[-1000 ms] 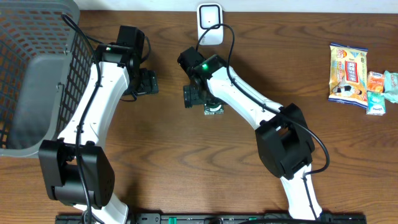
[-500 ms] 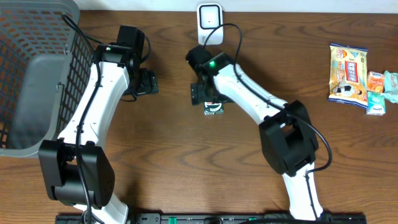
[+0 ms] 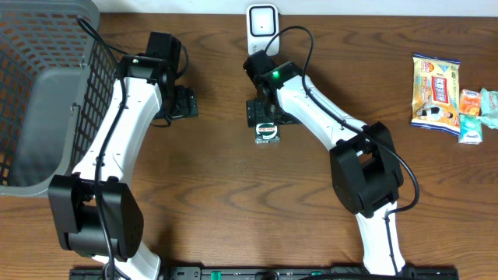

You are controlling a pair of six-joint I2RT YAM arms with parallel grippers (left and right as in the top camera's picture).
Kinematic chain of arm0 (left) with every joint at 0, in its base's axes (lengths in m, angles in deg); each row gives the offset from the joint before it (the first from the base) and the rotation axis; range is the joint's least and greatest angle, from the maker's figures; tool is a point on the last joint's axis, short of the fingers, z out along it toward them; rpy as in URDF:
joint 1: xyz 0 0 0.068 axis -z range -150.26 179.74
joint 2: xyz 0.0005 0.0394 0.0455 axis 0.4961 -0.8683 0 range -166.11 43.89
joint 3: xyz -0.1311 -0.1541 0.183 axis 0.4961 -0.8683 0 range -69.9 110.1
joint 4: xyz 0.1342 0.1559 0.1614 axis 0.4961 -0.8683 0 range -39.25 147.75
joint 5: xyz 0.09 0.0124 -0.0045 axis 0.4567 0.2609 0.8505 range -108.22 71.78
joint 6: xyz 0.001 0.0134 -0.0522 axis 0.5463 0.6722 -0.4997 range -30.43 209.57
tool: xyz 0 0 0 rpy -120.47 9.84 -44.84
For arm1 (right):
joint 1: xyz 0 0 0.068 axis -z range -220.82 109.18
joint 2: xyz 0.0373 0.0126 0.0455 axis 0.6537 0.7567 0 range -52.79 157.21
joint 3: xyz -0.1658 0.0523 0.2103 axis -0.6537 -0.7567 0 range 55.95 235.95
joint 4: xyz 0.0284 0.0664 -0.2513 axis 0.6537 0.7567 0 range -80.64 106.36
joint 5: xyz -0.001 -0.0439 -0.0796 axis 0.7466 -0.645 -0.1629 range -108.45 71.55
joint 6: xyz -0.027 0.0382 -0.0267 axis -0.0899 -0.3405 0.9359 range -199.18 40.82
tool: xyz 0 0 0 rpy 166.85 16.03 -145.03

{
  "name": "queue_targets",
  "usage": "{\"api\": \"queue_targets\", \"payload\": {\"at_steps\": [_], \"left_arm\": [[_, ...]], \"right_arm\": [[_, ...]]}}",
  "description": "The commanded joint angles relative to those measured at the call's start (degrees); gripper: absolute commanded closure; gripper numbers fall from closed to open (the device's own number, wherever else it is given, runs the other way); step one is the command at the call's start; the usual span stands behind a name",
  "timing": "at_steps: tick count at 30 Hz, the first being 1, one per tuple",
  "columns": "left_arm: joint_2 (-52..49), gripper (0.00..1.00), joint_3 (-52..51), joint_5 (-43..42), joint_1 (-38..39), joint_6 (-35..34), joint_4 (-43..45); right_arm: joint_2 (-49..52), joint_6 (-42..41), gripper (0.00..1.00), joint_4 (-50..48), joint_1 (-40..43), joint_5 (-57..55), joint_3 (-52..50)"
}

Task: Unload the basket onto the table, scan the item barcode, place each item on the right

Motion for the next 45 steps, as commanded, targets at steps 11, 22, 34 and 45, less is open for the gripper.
{"api": "queue_targets", "payload": {"at_steps": [11,22,34,45], "left_arm": [[0.1,0.02,-0.1,0.7,-0.1,0.5,-0.3],[0.1,0.02,-0.1,0.7,-0.1,0.5,-0.3],[0.1,0.02,-0.1,0.7,-0.1,0.5,-0.3],[0.1,0.02,-0.1,0.7,-0.1,0.5,-0.3]], "right_arm": [[-1.0,1.4,0.01,-2.3,0.0,-2.3,-3.7],[-1.0,7.4,0.02,-6.8,-0.5,5.8,-5.4],[-1.0,6.6,0.02,-6.2,-0.4,3.4,-4.5],[-1.0,-0.2,0.12,-5.3,-2.9,1.6,-5.3]]}}
